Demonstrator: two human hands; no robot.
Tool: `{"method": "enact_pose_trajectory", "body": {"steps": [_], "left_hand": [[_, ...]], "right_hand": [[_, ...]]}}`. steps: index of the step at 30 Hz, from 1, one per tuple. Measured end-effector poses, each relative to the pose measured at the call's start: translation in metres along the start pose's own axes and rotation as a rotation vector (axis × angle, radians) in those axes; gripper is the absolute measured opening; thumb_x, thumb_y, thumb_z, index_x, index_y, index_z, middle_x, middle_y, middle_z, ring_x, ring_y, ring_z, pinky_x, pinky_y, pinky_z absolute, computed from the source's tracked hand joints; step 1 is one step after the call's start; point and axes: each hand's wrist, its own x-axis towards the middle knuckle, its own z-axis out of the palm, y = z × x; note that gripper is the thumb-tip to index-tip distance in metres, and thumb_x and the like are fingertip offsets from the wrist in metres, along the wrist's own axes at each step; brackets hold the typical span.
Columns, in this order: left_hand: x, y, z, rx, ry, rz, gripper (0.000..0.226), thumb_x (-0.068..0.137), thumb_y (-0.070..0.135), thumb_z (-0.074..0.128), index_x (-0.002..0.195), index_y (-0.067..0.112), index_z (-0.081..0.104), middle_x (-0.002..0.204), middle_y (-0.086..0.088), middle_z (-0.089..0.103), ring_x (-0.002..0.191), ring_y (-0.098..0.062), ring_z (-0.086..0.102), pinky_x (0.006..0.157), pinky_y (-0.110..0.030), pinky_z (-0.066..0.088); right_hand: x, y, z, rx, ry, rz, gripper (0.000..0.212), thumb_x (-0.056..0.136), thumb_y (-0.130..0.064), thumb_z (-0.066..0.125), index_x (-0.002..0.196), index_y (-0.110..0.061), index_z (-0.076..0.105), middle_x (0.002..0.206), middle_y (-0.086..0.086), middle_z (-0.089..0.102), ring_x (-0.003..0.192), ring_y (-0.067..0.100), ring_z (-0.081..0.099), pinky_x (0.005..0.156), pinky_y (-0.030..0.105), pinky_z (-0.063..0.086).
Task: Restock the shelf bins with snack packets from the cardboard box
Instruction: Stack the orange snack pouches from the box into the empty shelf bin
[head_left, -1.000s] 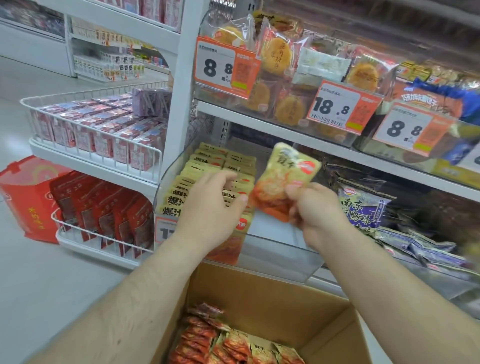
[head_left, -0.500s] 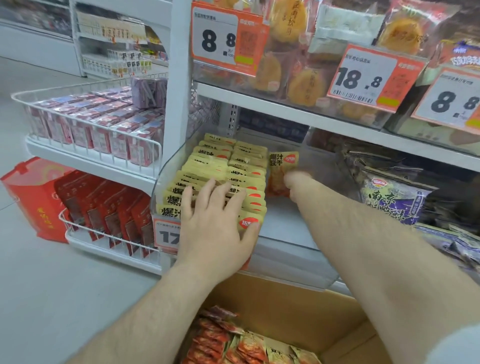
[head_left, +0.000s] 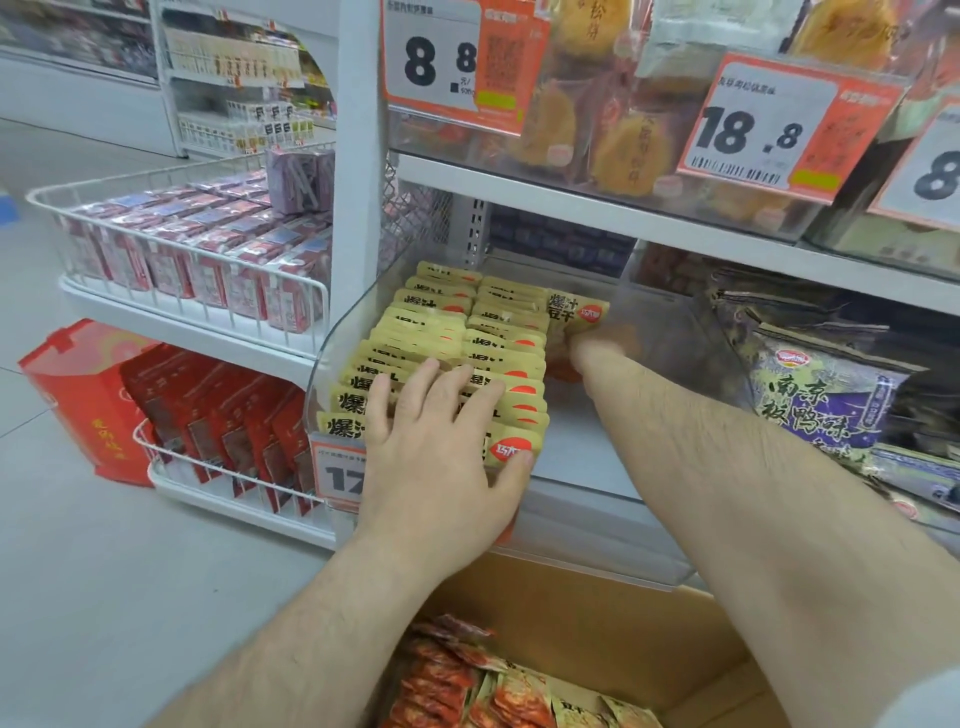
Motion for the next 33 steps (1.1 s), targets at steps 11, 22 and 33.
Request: {"method": "enact_pose_trajectory", "body": {"steps": [11, 22, 33], "left_hand": [[0.002, 0.002, -0.009, -0.071, -0.061, -0.015, 0.070, 0.082, 0.061, 0.044, 0.144, 0.030, 0.046, 0.156, 0.002, 0.036, 0.149, -0.021, 0.015, 0.118, -0.047, -0.008], [-0.041, 0.023, -0.020, -0.273, 0.021, 0.236, 0.030, 0.076, 0.041, 0.055, 0.101, 0.025, 0.053, 0.091, 0.008, 0.055, 0.092, -0.021, 0.052, 0.075, -0.034, 0.036], [-0.092, 0.003, 0.029, -0.081, -0.958, 0.097, 0.049, 0.091, 0.037, 0.060, 0.136, 0.027, 0.046, 0.114, 0.012, 0.058, 0.103, -0.012, 0.055, 0.093, -0.034, 0.048]], "right_hand": [[-0.020, 0.002, -0.029, -0.413, 0.020, -0.190, 0.012, 0.093, -0.018, 0.051, 0.084, -0.011, 0.053, 0.079, 0.004, 0.051, 0.084, 0.022, 0.056, 0.074, 0.028, 0.050], [-0.178, 0.050, -0.090, -0.259, 0.144, -0.923, 0.014, 0.079, -0.023, 0.062, 0.066, -0.020, 0.061, 0.062, -0.009, 0.059, 0.063, 0.012, 0.056, 0.061, 0.028, 0.042], [-0.158, 0.286, -0.085, -0.914, -0.445, -0.368, 0.008, 0.084, -0.026, 0.057, 0.084, -0.022, 0.064, 0.087, -0.004, 0.067, 0.086, 0.022, 0.065, 0.073, 0.031, 0.053]]}}
